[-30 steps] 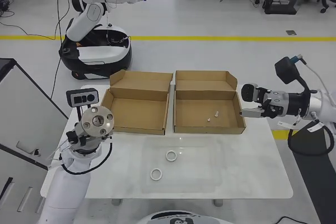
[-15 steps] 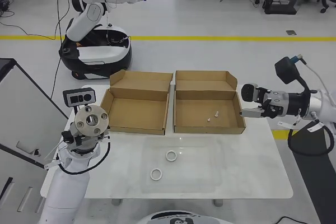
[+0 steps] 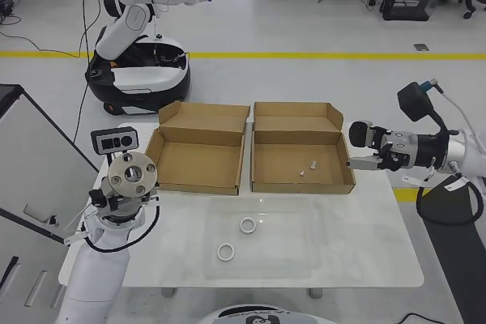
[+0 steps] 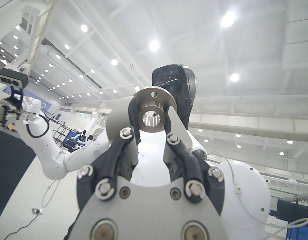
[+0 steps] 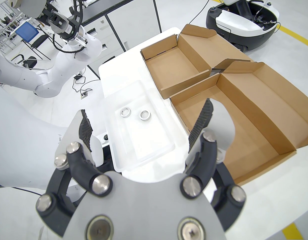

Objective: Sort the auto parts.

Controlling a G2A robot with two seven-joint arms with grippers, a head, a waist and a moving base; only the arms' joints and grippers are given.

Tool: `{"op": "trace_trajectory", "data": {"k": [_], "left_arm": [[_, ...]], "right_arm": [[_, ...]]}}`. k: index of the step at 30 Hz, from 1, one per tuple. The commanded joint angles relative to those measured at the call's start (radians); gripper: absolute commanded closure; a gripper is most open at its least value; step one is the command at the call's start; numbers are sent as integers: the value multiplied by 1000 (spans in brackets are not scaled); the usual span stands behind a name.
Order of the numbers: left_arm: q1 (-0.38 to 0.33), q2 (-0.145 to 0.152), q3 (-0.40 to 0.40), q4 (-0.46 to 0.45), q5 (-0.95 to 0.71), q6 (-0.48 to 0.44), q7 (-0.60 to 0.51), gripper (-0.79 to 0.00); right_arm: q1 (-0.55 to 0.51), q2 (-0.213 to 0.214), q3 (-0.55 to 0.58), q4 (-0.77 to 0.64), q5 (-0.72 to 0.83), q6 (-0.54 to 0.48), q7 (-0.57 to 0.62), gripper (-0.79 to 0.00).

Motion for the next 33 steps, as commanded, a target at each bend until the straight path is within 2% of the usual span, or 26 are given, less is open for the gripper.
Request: {"op": "trace_trajectory", "data": {"k": [1,6,14,19,24,33], "left_arm": [[0,0,0,0,0,0,0,0],[-15,-2,16,-10,118,13,83,0],[-112,-5,71,15,429,62,239,0],[-168,1,57,53,633,98,297,0],[-220,3,43,89,724,128,378,0],[-329,23,3,145,1013,159,352,0]], "right_arm": [[0,0,0,0,0,0,0,-785],[0,0,0,0,0,0,0,-785],[0,0,0,0,0,0,0,-785],[0,0,0,0,0,0,0,-785],[0,0,0,0,0,0,0,-785],[0,0,0,0,0,0,0,-785]]}}
